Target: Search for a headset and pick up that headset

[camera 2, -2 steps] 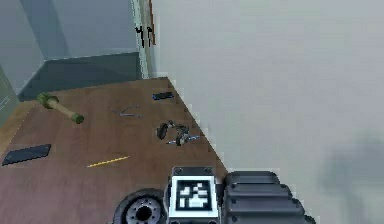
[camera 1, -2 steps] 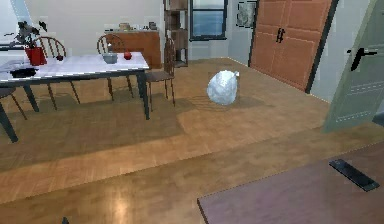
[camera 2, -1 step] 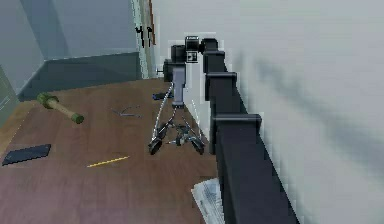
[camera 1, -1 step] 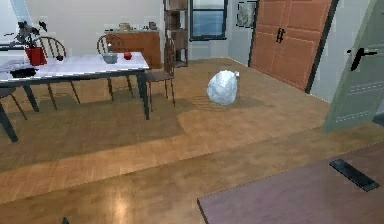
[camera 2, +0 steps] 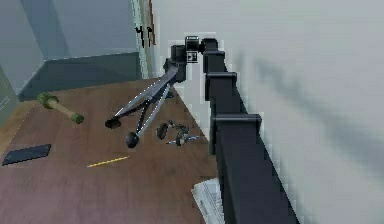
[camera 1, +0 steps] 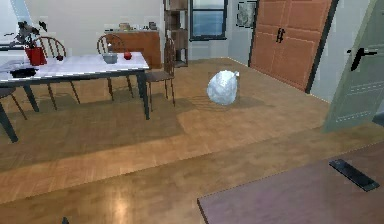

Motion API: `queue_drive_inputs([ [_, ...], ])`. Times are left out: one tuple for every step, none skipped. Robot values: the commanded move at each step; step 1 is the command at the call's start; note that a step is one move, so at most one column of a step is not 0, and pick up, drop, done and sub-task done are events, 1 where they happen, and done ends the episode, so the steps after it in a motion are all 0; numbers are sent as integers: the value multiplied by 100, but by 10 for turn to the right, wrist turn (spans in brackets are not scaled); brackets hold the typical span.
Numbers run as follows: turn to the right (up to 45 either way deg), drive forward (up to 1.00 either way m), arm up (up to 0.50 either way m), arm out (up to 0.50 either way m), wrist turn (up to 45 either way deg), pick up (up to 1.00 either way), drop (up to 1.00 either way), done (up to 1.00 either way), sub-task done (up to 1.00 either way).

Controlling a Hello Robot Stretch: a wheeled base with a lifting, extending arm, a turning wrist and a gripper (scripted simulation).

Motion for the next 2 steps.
queue_drive_inputs([
  [0,0,0,0,450,0,0,0,0],
  [0,0,0,0,450,0,0,0,0],
])
